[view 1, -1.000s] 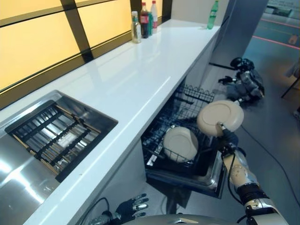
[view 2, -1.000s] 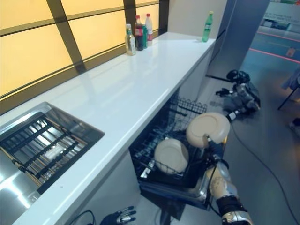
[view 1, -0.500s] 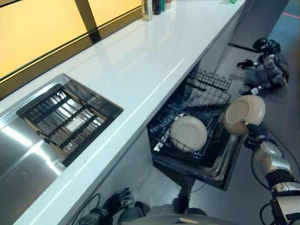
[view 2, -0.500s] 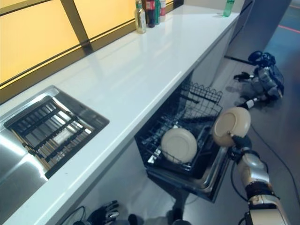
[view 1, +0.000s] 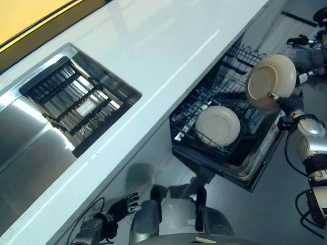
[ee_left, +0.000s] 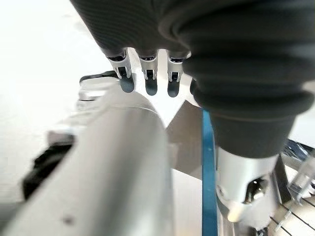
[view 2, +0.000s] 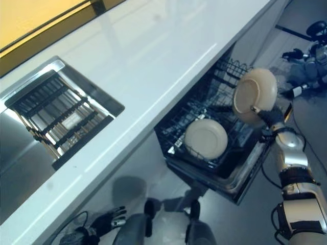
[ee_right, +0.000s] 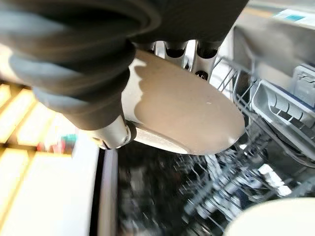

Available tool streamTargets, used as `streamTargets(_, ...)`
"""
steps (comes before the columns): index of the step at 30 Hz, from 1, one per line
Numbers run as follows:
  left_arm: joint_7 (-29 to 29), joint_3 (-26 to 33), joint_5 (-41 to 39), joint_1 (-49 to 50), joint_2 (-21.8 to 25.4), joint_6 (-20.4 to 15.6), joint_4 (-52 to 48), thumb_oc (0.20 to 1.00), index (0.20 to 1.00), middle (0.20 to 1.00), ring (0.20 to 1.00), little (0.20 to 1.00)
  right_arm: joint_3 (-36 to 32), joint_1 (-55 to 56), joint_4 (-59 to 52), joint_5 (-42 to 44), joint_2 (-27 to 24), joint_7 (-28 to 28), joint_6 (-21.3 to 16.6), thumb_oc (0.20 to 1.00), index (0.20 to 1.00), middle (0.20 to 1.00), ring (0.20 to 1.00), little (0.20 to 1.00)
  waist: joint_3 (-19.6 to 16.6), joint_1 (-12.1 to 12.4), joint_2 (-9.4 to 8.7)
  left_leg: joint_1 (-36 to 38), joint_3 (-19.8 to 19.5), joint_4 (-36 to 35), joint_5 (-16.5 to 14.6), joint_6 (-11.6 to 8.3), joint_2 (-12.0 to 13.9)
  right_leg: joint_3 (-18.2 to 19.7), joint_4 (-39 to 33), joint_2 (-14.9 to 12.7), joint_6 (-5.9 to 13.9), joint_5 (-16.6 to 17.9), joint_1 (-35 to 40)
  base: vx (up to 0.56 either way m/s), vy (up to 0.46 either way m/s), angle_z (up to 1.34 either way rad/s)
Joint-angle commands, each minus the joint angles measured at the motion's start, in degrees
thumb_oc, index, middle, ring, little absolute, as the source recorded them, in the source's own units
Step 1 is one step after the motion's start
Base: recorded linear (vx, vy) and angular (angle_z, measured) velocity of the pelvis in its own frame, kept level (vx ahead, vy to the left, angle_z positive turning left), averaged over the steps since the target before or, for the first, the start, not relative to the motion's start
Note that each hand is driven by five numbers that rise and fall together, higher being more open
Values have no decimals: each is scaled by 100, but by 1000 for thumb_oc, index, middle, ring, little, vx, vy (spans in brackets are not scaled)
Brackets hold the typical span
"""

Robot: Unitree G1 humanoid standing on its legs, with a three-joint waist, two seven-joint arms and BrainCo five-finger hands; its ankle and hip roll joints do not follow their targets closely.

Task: Pick up plates and place into dishwasher.

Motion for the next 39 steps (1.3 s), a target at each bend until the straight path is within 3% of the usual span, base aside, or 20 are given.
streamTargets(1,-120,-161,-161,338,295,-3,-379,1000,1000,1000,1000,1000,229,-295,-16,-338,-291,179,-541,200,200,200,200,200,-309,179,-199,-616,-435,-132,792,-271,484,0,528,-437,278,-541,299,16,-32,10)
streamTargets(8,-142,-203,-338,195,422,-14,-695,1000,1000,1000,1000,1000,953,-606,492,-2320,-480,-568,-768,200,200,200,200,200,-199,275,-152,-672,-485,-211,905,-268,467,-99,546,-447,287,-555,315,-22,-2,9)
streamTargets(14,-142,-273,-374,110,525,-61,-862,1000,1000,1000,1000,1000,1295,-888,682,-3048,-518,-966,-739,200,200,200,200,200,-100,351,-139,-729,-480,-203,920,-243,440,-164,493,-480,318,-522,350,-31,-3,1)
streamTargets(23,-149,-272,-515,36,691,6,-1133,1000,1000,1000,1000,1000,1733,-1234,963,-3677,-675,-1211,-758,200,200,200,200,200,16,446,-160,-891,-516,-187,953,-237,412,-204,430,-479,330,-503,319,-16,-12,2)
streamTargets(31,-173,-351,-606,-93,861,-45,-1308,1000,1000,1000,1000,1000,2032,-1629,1375,-4248,-675,-1772,-506,200,200,200,200,200,148,543,-172,-1035,-578,-270,1023,-215,372,-245,386,-448,326,-469,202,-32,-19,2)
streamTargets(39,-122,-404,-775,-209,972,-36,-1544,1000,1000,1000,1000,1000,2448,-2086,1404,-4518,-702,-1809,-411,200,200,200,200,200,210,624,-172,-1222,-640,-243,1036,-200,314,-290,430,-445,308,-487,39,-20,-12,5)
